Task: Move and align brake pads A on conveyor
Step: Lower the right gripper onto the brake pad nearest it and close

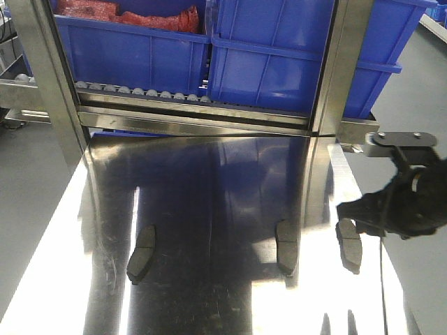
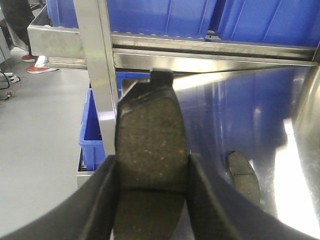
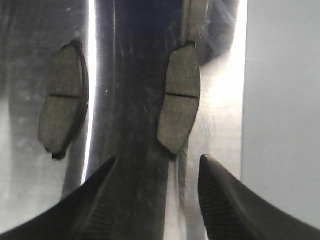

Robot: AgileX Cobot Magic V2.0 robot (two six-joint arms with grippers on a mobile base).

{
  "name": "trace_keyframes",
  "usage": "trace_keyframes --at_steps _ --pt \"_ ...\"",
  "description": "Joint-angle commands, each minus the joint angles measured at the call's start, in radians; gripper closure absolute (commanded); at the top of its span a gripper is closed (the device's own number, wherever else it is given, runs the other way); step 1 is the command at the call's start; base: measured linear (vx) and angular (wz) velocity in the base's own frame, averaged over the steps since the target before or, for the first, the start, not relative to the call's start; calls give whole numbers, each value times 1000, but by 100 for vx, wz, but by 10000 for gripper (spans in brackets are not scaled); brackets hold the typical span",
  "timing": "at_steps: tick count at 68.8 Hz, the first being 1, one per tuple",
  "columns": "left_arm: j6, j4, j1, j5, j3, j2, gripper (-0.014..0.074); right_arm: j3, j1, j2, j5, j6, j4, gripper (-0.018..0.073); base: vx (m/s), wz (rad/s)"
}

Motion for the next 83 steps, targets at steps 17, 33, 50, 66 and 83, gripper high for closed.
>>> trace_keyframes --at_steps 17,33,50,66,83 --pt "-8 1 -4 -103 -28 5 603 -211 -41 253 49 55 -25 167 0 0" --pt "-8 1 -4 -103 -28 5 603 -254 -56 324 65 9 -22 67 0 0" --pt "-8 1 -4 -103 -28 5 603 -271 -56 388 66 10 -24 54 0 0" --pt "-8 1 -4 -103 -28 5 603 -272 -56 436 47 17 -24 54 0 0" --pt "-8 1 -4 -103 -28 5 603 -300 -56 463 40 30 -24 106 0 0"
